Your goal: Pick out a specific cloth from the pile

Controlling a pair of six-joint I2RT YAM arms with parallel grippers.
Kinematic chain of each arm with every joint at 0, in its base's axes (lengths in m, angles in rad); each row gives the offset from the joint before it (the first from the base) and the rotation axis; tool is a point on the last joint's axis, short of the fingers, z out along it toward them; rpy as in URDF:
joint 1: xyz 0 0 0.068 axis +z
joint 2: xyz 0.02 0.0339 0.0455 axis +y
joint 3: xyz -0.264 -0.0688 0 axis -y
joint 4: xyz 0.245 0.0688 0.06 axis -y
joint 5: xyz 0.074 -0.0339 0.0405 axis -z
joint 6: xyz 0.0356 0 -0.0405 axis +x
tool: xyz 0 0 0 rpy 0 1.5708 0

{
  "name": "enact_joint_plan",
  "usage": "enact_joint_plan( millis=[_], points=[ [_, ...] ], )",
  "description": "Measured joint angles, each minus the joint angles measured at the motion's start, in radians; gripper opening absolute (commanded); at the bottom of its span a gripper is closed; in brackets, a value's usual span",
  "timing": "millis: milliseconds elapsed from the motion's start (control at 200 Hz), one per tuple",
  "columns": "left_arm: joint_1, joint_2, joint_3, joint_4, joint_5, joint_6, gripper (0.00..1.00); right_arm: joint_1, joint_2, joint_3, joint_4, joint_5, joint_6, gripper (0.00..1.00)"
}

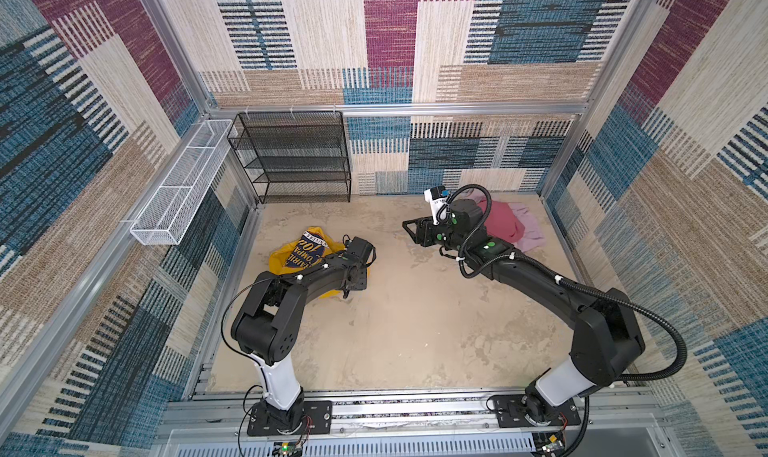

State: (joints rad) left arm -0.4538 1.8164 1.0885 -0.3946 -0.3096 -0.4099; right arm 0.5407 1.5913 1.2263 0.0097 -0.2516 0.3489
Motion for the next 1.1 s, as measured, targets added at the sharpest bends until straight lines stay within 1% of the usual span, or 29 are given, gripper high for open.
enact_joint_plan(
  millis=[80, 160, 265, 300, 431, 526, 936, 1102],
  points=[
    [0.007, 0.024, 0.014, 0.014, -0.008, 0.005, 0.35, -0.002, 0.011, 0.010, -0.001, 0.000, 0.000, 0.53],
    [0.010, 0.040, 0.023, 0.037, -0.024, 0.012, 0.26, -0.002, 0.015, 0.017, -0.002, 0.000, 0.000, 0.53],
    [0.012, 0.044, 0.023, 0.054, -0.029, 0.014, 0.08, -0.002, 0.016, 0.020, -0.002, 0.000, 0.000, 0.53],
    [0.013, 0.044, 0.022, 0.054, -0.033, 0.015, 0.00, -0.002, 0.016, 0.020, -0.002, 0.000, 0.000, 0.53],
    [0.013, 0.027, 0.018, 0.045, -0.040, 0.021, 0.00, -0.003, 0.016, 0.020, -0.006, 0.000, 0.000, 0.53],
    [0.013, -0.019, 0.007, 0.030, -0.040, 0.022, 0.00, -0.003, 0.016, 0.020, -0.008, 0.000, 0.001, 0.53],
    [0.011, -0.335, -0.010, -0.058, -0.024, 0.040, 0.00, -0.003, -0.002, 0.012, -0.006, -0.001, 0.016, 0.53],
    [0.011, -0.444, 0.038, -0.111, -0.023, 0.047, 0.00, -0.003, -0.009, 0.008, -0.003, -0.001, 0.020, 0.53]
  ],
)
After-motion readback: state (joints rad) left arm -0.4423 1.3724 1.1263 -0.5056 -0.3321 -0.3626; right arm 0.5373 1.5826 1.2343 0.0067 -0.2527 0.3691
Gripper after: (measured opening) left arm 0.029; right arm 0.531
